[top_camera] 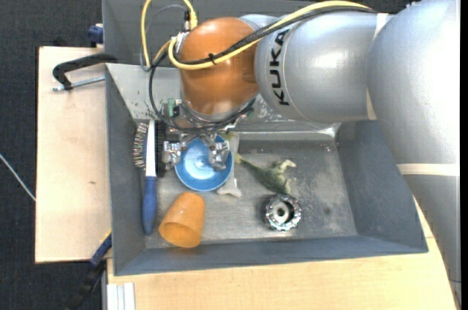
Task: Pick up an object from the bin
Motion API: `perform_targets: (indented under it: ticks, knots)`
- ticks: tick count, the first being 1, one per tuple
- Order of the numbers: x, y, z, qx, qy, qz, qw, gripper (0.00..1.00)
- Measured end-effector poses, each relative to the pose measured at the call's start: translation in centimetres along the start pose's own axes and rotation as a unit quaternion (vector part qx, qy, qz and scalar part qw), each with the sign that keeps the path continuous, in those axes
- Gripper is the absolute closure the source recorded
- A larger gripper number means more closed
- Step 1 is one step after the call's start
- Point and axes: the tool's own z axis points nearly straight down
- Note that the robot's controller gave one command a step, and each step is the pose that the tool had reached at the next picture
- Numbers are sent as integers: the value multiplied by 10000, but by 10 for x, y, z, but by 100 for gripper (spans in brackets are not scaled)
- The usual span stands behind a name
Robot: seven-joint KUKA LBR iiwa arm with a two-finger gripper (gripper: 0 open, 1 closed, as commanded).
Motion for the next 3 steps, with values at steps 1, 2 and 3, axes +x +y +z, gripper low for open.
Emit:
perform_targets:
  ticks: [1, 2, 3]
  knots:
    - [-6, 2, 2, 6, -69, -31, 10000, 100]
    - [-9, -2, -67, 6, -65, -12, 10000, 100]
    - [-10, -3, -87, -20, -60, 10, 10000, 100]
